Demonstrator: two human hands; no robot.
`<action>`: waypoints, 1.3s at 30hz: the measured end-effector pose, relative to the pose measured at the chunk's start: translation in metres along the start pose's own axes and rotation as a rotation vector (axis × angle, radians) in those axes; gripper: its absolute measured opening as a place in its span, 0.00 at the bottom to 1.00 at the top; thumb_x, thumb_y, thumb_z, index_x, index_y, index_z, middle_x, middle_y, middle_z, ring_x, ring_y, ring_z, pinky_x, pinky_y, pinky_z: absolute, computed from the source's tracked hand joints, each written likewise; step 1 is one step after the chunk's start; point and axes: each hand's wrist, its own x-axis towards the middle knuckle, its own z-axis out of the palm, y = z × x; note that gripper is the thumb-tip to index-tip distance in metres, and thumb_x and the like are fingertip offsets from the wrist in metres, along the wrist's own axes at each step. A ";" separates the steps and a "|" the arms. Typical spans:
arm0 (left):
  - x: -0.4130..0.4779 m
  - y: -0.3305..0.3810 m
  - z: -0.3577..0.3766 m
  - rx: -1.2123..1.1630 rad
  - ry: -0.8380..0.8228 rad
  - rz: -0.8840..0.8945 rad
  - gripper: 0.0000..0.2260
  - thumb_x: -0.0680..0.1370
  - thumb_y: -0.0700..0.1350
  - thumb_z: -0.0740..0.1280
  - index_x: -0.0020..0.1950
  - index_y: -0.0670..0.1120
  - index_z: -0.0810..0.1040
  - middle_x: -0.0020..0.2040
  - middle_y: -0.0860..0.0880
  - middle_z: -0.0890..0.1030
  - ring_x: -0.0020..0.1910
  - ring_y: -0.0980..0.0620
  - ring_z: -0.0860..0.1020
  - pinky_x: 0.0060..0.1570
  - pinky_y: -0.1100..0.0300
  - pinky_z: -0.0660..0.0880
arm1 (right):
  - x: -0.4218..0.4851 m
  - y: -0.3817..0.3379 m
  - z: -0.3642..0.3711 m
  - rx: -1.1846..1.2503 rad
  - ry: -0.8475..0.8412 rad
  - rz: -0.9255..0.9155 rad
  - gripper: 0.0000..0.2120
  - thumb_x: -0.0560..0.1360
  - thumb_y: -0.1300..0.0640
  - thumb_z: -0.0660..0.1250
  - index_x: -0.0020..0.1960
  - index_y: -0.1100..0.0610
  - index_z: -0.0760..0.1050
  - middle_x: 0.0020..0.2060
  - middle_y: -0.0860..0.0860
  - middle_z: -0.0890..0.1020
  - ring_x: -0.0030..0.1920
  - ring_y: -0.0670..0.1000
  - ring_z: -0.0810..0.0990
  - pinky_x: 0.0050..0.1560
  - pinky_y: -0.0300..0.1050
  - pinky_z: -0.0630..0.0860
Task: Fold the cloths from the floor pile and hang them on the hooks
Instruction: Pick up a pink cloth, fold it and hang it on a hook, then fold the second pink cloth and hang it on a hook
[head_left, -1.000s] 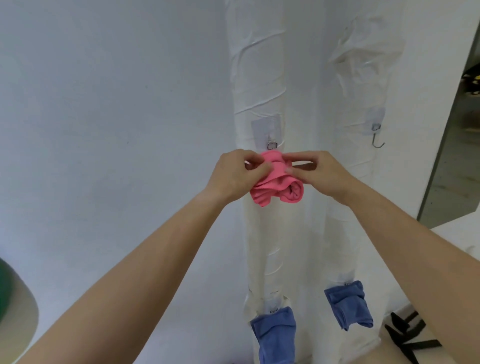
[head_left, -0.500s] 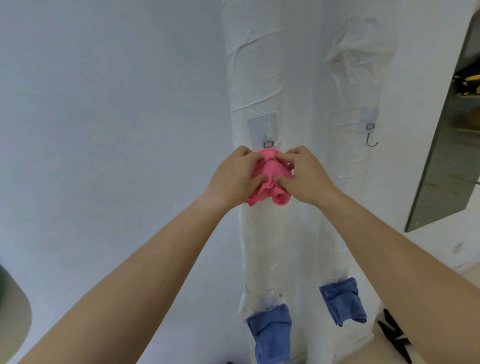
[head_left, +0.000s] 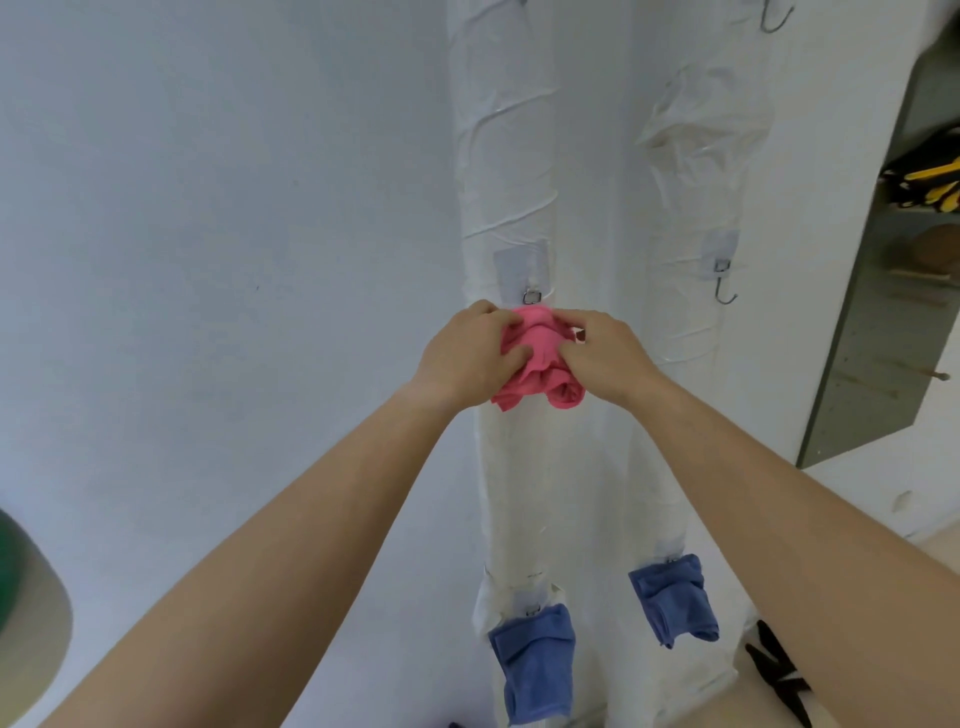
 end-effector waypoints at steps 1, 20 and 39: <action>-0.001 0.000 -0.002 -0.009 0.003 -0.005 0.18 0.78 0.55 0.65 0.64 0.49 0.78 0.56 0.48 0.77 0.53 0.48 0.77 0.53 0.48 0.76 | -0.002 -0.003 -0.004 0.000 0.006 0.002 0.22 0.75 0.65 0.61 0.66 0.51 0.77 0.52 0.52 0.81 0.50 0.53 0.78 0.46 0.39 0.73; -0.170 -0.120 -0.064 0.022 0.025 -0.373 0.25 0.80 0.56 0.61 0.75 0.49 0.68 0.72 0.50 0.71 0.70 0.49 0.71 0.65 0.50 0.71 | -0.052 -0.130 0.120 -0.365 -0.073 -0.197 0.24 0.78 0.52 0.59 0.74 0.53 0.66 0.70 0.53 0.71 0.69 0.58 0.68 0.65 0.54 0.70; -0.754 -0.273 -0.194 0.138 -0.283 -1.241 0.28 0.80 0.55 0.63 0.75 0.43 0.64 0.71 0.41 0.69 0.69 0.40 0.70 0.64 0.46 0.71 | -0.396 -0.411 0.495 -0.346 -0.924 -0.599 0.31 0.74 0.44 0.64 0.74 0.54 0.64 0.70 0.57 0.69 0.70 0.62 0.67 0.65 0.59 0.71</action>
